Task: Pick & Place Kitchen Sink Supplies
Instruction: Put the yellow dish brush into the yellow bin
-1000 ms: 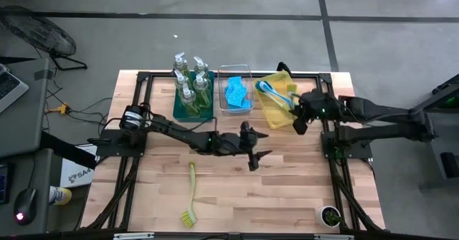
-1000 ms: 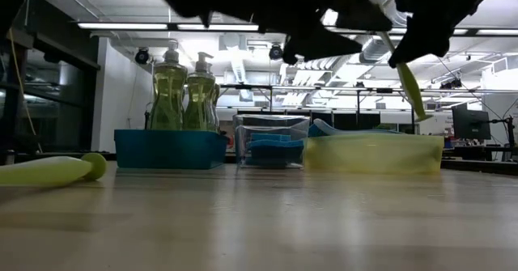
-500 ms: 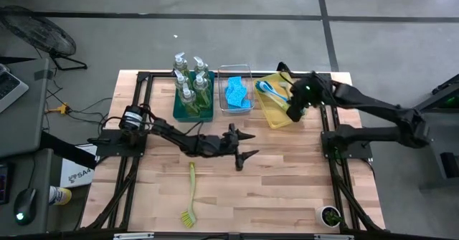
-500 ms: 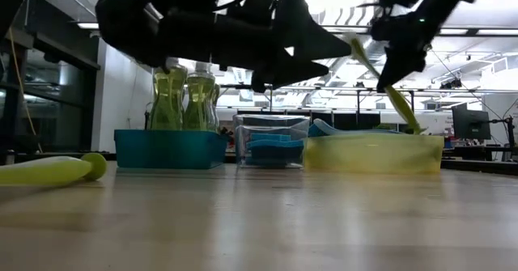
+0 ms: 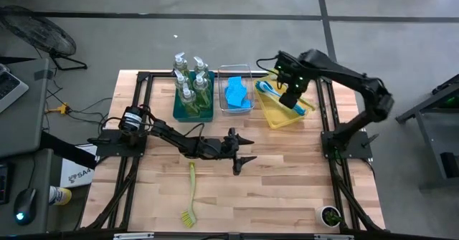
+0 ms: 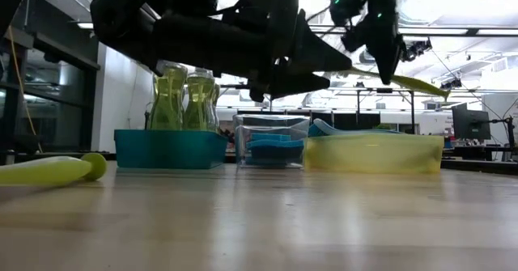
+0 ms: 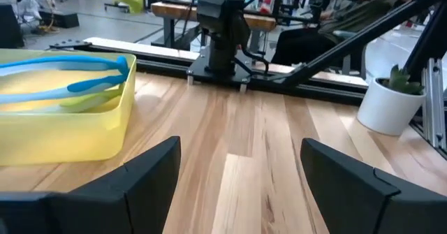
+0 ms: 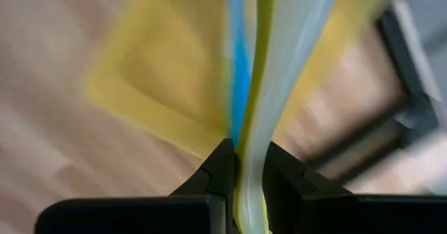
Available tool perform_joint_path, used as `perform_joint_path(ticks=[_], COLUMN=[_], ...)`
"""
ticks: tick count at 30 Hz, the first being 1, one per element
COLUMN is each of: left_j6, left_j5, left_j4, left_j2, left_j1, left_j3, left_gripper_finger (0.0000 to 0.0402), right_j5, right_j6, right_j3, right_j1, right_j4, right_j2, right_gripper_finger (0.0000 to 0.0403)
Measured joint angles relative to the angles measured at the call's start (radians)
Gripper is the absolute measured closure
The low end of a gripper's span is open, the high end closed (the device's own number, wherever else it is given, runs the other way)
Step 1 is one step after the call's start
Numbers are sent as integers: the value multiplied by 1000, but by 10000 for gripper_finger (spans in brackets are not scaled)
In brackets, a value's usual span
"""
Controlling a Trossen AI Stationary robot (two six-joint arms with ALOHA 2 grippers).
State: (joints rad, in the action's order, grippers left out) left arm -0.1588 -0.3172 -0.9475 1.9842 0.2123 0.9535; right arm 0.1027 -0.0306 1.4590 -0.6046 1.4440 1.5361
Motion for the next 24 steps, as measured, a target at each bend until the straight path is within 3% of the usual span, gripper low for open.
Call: perform_joint_path(ticks=[4, 6, 15, 24], left_j6=[-7, -11, -38, -33], left_j5=[0, 0, 20, 20], left_j4=[16, 15, 36, 39], left_j2=[0, 0, 0, 0], left_j1=[0, 0, 0, 0], left_j3=[0, 0, 0, 0], left_gripper_finger=[111, 111, 111, 111], right_j5=[164, 184, 126, 14], right_j6=[-68, -86, -97, -59], right_j3=[74, 82, 81, 81], right_j1=[-18, -34, -128, -196], right_j4=[107, 127, 126, 127], right_j2=[113, 160, 329, 386], right_gripper_finger=[362, 362, 362, 359])
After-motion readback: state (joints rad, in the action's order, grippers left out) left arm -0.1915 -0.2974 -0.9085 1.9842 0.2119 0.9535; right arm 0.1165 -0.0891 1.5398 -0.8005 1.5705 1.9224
